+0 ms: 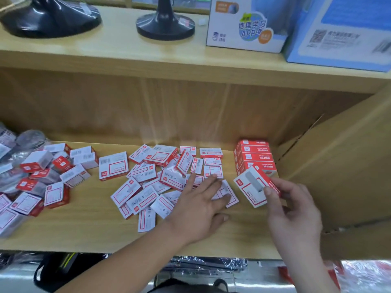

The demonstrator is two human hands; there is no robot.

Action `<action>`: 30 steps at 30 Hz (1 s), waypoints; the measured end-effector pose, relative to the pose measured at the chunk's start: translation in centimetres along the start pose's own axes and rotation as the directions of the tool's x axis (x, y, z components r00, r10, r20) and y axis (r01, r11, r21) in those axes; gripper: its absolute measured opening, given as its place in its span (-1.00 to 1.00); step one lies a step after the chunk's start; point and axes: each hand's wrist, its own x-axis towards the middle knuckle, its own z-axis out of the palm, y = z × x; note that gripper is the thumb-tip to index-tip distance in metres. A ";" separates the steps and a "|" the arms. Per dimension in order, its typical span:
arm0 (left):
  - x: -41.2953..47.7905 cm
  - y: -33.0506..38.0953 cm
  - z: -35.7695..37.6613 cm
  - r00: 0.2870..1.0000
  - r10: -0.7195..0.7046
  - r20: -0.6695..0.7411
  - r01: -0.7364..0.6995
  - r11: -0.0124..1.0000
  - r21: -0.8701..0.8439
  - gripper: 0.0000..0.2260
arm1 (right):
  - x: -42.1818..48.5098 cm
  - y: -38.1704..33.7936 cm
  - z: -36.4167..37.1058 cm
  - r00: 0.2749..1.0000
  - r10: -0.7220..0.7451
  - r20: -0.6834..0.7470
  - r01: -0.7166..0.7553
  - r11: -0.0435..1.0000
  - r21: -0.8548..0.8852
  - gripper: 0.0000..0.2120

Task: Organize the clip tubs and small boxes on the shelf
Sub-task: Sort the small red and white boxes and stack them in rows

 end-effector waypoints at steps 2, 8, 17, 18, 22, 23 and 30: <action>-0.8 -0.8 -0.4 1.000 0.004 -0.021 -0.004 1.000 0.008 -0.60 | 0.2 -0.2 0.6 1.000 -0.011 0.012 0.010 1.000 0.014 -0.79; 0.7 -2.2 -2.4 0.994 0.012 -0.109 -0.030 0.986 -0.162 -0.66 | 1.6 -1.0 1.8 0.997 -0.056 0.054 0.052 0.996 0.068 -0.79; 9.4 -5.0 -2.3 0.971 -0.172 0.169 0.172 0.985 0.018 -0.46 | 4.4 -1.6 2.4 0.989 -0.142 0.036 0.142 0.990 -0.001 -0.78; 9.1 -5.0 -2.2 0.973 -0.171 0.152 0.170 0.985 0.023 -0.47 | 4.6 -1.6 2.5 0.989 -0.144 0.038 0.145 0.989 -0.021 -0.78; 6.9 -6.0 -1.7 0.987 -0.137 0.088 0.139 0.990 -0.021 -0.41 | 5.7 -1.5 3.1 0.985 -0.153 0.078 0.159 0.984 -0.077 -0.81; 6.3 -6.3 -1.6 0.989 -0.129 0.071 0.133 0.990 -0.043 -0.42 | 6.0 -1.6 3.4 0.983 -0.155 0.095 0.164 0.982 -0.096 -0.82; 3.7 -7.6 -3.5 0.993 -0.101 0.060 0.110 0.979 -0.169 -0.61 | 8.8 -2.4 5.7 0.970 -0.018 0.243 0.067 0.979 -0.194 -0.89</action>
